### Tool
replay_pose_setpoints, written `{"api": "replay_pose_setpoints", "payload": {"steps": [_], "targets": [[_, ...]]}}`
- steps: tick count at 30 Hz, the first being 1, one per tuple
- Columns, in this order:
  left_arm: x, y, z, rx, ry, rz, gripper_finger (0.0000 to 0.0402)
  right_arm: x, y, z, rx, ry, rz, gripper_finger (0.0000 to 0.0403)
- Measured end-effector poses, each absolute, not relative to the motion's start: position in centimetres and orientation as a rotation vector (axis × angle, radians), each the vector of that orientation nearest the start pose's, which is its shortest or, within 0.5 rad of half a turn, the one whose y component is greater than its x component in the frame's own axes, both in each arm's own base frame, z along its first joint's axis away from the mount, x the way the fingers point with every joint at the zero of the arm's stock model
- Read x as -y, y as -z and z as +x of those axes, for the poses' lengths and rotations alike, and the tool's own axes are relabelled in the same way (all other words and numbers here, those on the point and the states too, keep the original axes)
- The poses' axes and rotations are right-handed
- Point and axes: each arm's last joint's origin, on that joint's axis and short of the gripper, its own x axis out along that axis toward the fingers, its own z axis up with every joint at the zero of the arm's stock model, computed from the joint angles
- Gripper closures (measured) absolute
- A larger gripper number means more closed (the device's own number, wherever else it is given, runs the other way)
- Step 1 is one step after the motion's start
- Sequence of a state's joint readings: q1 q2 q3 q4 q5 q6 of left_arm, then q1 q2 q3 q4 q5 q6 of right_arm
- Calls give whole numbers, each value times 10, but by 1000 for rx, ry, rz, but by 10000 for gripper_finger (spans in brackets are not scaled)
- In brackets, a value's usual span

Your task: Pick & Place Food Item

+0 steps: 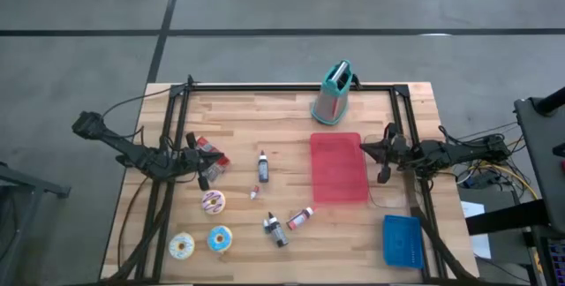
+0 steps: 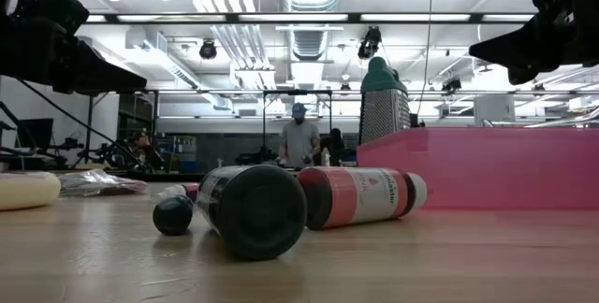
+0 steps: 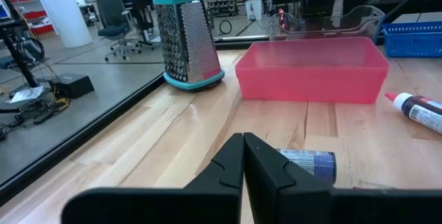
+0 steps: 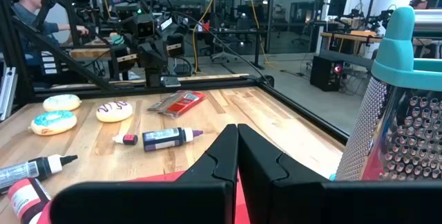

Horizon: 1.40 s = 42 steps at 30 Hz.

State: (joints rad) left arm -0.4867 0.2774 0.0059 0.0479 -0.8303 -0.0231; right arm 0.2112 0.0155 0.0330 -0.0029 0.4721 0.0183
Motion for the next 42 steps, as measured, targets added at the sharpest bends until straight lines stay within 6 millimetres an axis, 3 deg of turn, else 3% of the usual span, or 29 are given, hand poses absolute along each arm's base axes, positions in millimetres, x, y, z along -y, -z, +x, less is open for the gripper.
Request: {"api": "replay_pose_setpoints", "payload": {"steps": [9,19,24,32,42], "targets": [[29,-149,101,-174,-345,115,390,-7,-173,94,16,261,25,394],[29,-149,101,-173,-345,115,390,-7,-178,94,76,251,141,394],[29,-149,101,-173,-345,115,390,-7,-203,90,241,193,121,394],[29,-149,101,-174,-347,115,390,-10,-257,84,309,77,86,394],[29,-149,101,-174,-347,115,390,-17,-308,119,165,87,-88,394]]}}
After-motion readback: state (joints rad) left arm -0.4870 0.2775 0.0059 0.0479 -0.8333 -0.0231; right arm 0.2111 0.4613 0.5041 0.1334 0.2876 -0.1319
